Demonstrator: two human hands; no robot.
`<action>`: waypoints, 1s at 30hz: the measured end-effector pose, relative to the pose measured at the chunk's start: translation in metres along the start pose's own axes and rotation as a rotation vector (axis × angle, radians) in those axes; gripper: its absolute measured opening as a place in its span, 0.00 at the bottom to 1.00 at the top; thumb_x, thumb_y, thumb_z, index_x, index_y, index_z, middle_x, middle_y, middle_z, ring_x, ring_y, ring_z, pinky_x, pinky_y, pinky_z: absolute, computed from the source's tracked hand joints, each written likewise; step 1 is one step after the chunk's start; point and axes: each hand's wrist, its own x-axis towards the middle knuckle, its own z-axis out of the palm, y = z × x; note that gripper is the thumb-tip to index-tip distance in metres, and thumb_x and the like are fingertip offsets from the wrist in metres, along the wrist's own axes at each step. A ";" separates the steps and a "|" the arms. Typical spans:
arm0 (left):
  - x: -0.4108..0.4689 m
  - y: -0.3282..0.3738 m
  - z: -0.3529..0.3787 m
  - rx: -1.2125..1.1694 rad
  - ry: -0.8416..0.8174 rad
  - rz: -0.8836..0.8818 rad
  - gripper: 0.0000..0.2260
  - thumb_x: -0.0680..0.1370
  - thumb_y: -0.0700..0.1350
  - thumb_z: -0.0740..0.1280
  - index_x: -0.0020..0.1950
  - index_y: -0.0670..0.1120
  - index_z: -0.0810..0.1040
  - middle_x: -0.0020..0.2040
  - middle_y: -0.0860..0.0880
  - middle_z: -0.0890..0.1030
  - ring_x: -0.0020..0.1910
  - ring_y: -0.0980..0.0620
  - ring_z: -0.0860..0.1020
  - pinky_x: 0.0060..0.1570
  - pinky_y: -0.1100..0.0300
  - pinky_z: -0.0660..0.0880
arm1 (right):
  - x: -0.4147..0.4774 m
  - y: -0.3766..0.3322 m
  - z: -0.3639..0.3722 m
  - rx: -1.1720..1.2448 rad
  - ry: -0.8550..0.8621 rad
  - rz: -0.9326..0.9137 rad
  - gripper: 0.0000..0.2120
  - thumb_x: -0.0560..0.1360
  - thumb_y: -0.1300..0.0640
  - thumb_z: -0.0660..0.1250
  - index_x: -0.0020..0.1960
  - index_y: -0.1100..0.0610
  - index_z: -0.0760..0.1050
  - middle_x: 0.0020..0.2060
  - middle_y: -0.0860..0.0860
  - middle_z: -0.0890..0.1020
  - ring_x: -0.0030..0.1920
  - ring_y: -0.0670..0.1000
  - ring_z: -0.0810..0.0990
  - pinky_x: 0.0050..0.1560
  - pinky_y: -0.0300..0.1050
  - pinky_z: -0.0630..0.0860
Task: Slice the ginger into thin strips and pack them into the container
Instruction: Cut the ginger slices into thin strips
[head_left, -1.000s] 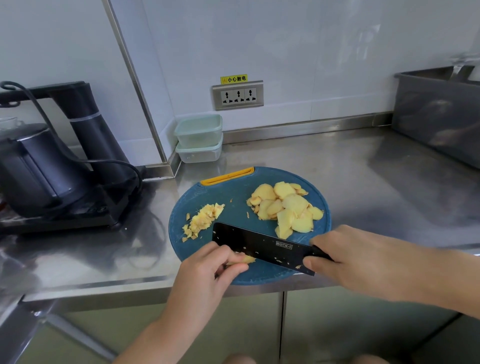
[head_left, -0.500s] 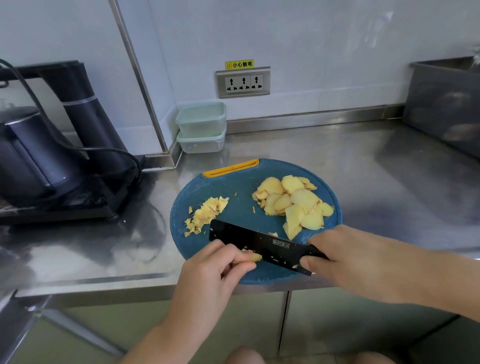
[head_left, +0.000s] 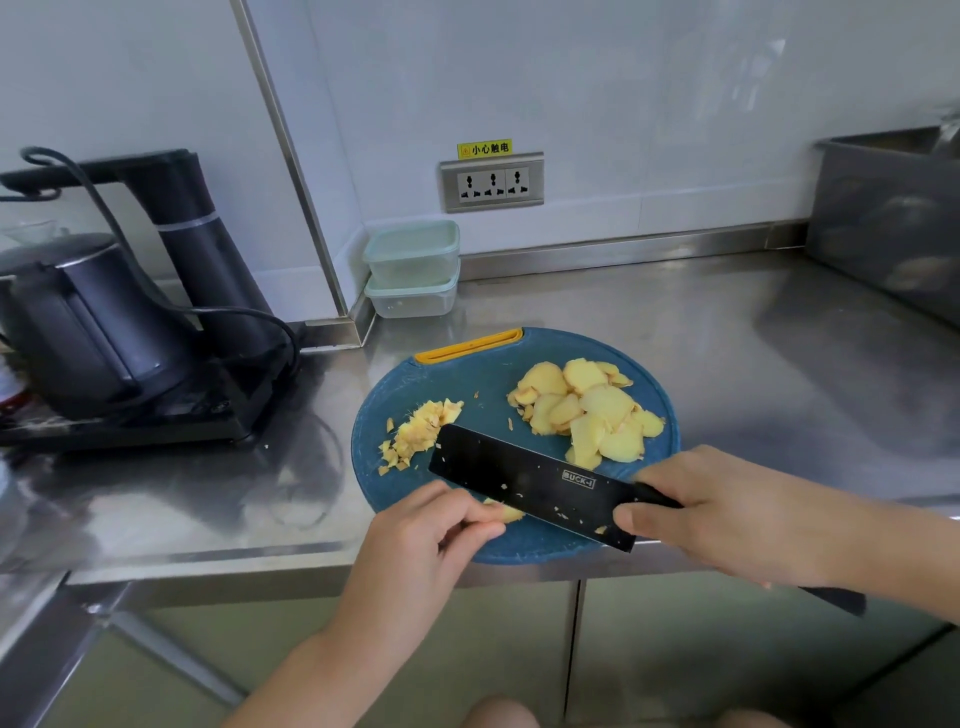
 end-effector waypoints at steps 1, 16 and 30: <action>0.001 0.001 -0.001 -0.005 -0.004 0.001 0.03 0.71 0.45 0.73 0.39 0.46 0.82 0.38 0.60 0.79 0.35 0.68 0.73 0.36 0.78 0.66 | 0.000 0.001 0.001 -0.024 0.006 -0.016 0.16 0.80 0.49 0.60 0.44 0.61 0.74 0.28 0.48 0.72 0.26 0.44 0.67 0.27 0.35 0.64; 0.001 -0.001 0.000 -0.057 -0.011 -0.011 0.01 0.69 0.42 0.73 0.38 0.45 0.83 0.37 0.59 0.80 0.37 0.68 0.77 0.37 0.78 0.67 | -0.008 -0.008 0.017 -0.362 0.123 -0.044 0.16 0.81 0.44 0.53 0.39 0.52 0.66 0.33 0.49 0.72 0.32 0.47 0.70 0.34 0.41 0.67; 0.000 -0.004 0.002 -0.070 0.004 -0.022 0.03 0.70 0.45 0.74 0.41 0.46 0.84 0.38 0.57 0.81 0.35 0.65 0.76 0.35 0.76 0.68 | 0.015 -0.021 0.017 -0.320 0.044 0.039 0.16 0.81 0.46 0.56 0.41 0.55 0.70 0.32 0.48 0.72 0.28 0.45 0.68 0.27 0.37 0.64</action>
